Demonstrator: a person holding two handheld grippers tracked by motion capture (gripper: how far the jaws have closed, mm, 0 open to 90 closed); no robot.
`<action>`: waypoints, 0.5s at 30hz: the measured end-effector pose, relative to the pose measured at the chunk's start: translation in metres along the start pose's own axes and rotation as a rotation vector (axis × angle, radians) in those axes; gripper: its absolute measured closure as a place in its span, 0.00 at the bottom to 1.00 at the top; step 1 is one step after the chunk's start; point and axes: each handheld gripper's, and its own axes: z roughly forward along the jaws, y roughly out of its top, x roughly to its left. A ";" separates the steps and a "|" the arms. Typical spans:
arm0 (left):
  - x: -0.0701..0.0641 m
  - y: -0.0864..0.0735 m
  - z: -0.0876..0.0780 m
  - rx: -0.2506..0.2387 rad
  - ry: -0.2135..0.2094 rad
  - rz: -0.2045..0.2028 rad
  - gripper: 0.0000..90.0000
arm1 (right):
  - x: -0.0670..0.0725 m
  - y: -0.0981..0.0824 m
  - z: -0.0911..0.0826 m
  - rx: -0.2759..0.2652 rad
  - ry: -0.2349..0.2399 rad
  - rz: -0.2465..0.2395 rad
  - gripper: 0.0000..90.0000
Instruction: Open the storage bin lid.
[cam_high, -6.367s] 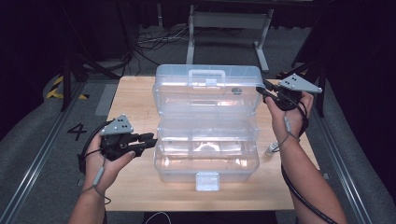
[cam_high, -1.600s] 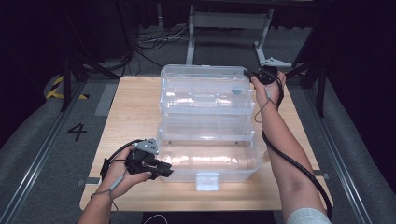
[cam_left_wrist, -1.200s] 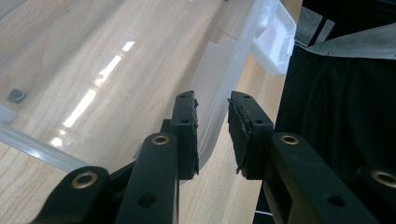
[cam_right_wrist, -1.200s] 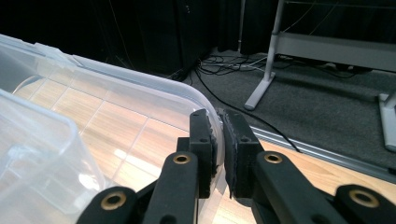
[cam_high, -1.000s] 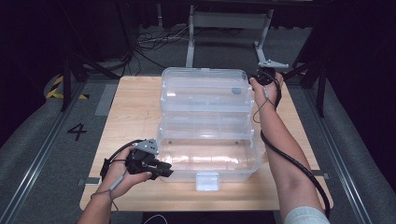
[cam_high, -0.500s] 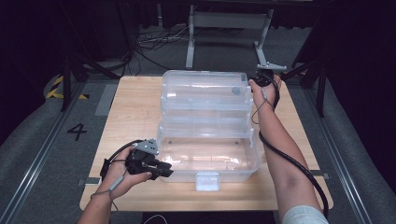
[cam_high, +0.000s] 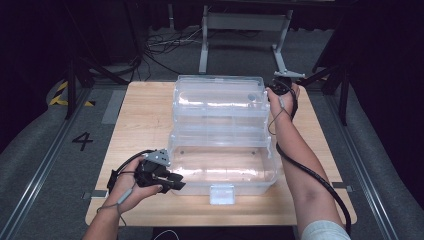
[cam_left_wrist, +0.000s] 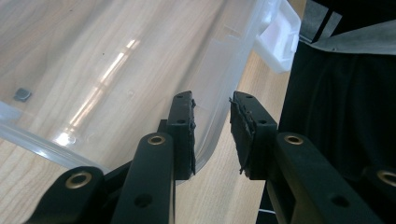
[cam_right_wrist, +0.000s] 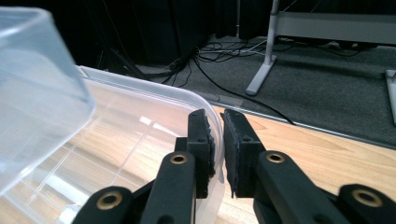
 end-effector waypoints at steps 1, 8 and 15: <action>0.000 0.000 -0.001 -0.002 -0.007 -0.001 0.77 | 0.000 0.000 -0.001 -0.002 0.001 0.004 0.87; -0.001 0.005 -0.004 -0.018 -0.028 0.011 0.73 | 0.004 0.009 -0.019 -0.036 0.010 -0.009 0.77; -0.002 0.009 -0.009 -0.026 -0.031 0.017 0.70 | 0.009 0.019 -0.047 -0.056 0.044 -0.026 0.70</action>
